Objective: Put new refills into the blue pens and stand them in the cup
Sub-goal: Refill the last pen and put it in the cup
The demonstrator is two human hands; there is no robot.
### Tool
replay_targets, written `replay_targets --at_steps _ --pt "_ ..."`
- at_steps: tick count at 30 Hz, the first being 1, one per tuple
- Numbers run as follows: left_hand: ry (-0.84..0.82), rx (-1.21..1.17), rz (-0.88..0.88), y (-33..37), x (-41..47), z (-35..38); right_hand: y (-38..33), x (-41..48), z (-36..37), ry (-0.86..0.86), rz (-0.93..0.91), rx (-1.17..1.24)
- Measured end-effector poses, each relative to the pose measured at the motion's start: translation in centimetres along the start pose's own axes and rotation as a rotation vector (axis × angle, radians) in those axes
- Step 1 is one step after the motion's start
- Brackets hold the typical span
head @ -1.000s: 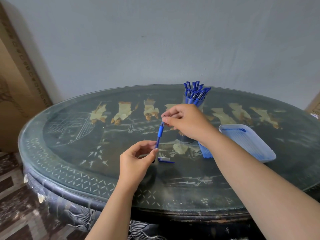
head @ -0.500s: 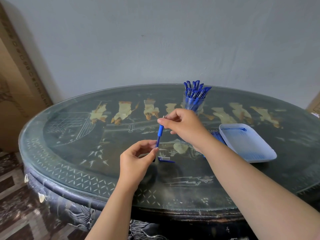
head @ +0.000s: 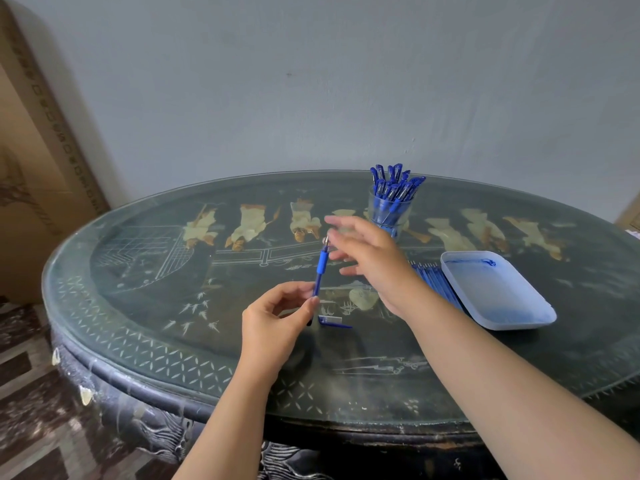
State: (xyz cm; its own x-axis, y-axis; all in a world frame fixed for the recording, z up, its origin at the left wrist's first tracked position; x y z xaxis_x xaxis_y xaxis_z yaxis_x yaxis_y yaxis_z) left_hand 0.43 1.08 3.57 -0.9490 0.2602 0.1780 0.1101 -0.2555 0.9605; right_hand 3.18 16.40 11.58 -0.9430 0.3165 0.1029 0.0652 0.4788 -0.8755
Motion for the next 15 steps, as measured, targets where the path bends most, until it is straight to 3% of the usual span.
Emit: replay_targets --at_steps 4,9,13,15 --pt "-0.009 0.029 0.007 -0.01 0.01 -0.02 0.20 -0.03 0.23 0.111 -0.015 -0.088" --pt "-0.009 0.029 0.004 -0.04 0.03 0.01 0.11 -0.08 0.26 0.003 -0.013 0.026" --pt "-0.009 0.031 0.008 -0.05 0.03 0.01 0.45 0.02 0.49 0.118 -0.004 -0.041" --pt "-0.004 0.016 0.001 -0.08 0.07 0.06 0.53 0.01 0.54 0.073 0.019 0.027"
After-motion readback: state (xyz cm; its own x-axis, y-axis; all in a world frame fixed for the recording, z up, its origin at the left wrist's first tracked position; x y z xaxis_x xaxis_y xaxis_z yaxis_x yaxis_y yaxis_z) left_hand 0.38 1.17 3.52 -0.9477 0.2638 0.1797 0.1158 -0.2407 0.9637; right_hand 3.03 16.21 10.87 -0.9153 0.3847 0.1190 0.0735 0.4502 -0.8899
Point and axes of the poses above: each hand's wrist, its own x-axis towards the middle knuckle, its own z-axis out of the palm, y = z × x, the point moved 2 cm from there along x, towards the middle knuckle, and after that the axes turned 12 degrees about -x, right-handed, at the moved point
